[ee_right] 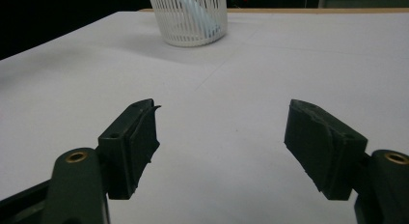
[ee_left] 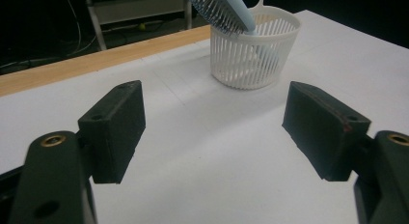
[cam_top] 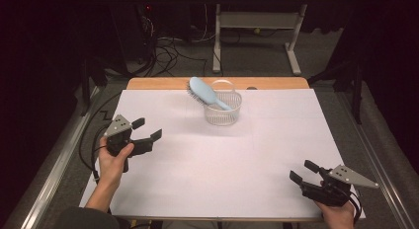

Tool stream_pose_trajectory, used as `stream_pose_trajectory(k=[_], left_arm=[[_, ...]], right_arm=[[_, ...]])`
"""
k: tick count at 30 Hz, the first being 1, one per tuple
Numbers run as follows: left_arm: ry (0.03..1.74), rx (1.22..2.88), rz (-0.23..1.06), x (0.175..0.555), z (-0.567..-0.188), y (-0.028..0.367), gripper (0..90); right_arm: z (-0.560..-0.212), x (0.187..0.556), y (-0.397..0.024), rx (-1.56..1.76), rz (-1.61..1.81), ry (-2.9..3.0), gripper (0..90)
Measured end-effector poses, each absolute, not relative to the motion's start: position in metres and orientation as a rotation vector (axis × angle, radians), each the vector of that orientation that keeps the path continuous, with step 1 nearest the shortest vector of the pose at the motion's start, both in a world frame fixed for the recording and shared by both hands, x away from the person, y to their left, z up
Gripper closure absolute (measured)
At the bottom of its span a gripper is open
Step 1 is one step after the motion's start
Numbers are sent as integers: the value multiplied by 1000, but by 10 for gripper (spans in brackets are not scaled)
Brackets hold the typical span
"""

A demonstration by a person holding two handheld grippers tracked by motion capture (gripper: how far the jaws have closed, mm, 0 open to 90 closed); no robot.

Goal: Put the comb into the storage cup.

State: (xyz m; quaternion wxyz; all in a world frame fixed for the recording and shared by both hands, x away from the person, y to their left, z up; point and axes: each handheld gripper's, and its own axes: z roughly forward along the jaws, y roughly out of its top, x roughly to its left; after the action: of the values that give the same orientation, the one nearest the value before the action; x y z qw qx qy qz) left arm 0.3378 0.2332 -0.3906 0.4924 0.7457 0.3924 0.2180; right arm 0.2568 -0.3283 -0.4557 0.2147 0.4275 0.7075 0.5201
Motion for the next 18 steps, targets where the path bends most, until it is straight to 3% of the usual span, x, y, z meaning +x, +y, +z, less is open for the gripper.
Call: stream_pose_trajectory(k=[18], left_arm=[[954, 1797, 536, 327, -395, 239, 239]], right_arm=[[-456, 257, -328, 1181, 1440, 1966, 281]])
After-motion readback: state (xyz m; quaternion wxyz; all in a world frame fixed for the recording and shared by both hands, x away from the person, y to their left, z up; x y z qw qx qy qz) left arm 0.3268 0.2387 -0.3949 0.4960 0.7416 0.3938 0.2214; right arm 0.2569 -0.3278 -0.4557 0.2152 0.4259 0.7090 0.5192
